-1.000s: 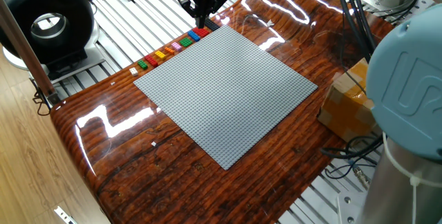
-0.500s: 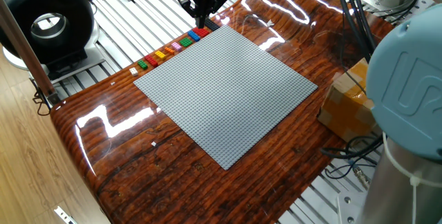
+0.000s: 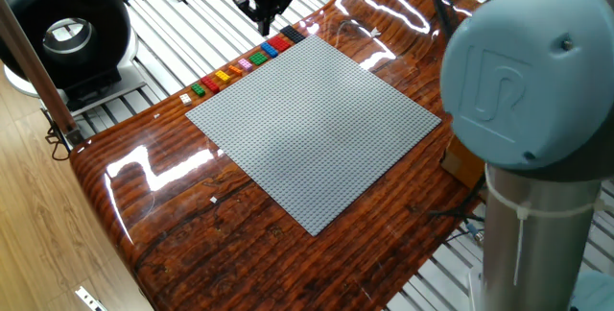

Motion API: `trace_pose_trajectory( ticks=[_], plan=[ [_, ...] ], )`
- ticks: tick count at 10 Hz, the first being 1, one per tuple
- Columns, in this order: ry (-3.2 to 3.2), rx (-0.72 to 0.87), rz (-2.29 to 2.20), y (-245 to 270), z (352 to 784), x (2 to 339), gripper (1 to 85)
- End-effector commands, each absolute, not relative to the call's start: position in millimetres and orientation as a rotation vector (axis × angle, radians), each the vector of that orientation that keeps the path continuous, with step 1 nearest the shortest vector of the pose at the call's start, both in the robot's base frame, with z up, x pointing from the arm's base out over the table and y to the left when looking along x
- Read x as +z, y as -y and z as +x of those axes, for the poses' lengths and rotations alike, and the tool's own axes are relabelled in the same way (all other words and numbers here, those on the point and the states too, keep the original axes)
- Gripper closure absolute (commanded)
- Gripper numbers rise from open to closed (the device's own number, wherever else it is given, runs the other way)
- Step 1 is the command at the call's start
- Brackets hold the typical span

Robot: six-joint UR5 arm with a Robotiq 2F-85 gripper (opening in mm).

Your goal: Build with small Lego blocks

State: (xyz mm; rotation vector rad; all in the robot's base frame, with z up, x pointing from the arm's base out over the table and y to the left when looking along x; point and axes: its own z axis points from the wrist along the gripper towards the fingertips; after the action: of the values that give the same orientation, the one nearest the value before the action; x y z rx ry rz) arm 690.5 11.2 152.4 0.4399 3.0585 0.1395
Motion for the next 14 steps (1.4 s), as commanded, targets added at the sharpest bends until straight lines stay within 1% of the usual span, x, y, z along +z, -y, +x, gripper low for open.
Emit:
trace_pose_trajectory(
  ticks=[1,3,6,8,10,11,13,14],
  plan=[
    [-3.011,0.142,0.549,-8.6,698.7,154.5,84.7],
    [-3.006,0.072,0.488,3.2,701.0,154.1,84.7],
    [-3.079,0.137,0.312,-7.5,690.1,154.7,84.7],
    [-3.141,0.201,0.191,22.8,703.7,166.6,84.7],
    [-3.155,0.263,0.083,61.2,720.9,170.3,84.7],
    [-3.156,0.219,0.048,80.2,726.2,165.5,84.7],
    [-3.157,0.213,-0.052,109.5,733.7,157.6,84.7],
    [-3.16,0.177,-0.044,116.2,735.1,152.5,84.7]
  ],
)
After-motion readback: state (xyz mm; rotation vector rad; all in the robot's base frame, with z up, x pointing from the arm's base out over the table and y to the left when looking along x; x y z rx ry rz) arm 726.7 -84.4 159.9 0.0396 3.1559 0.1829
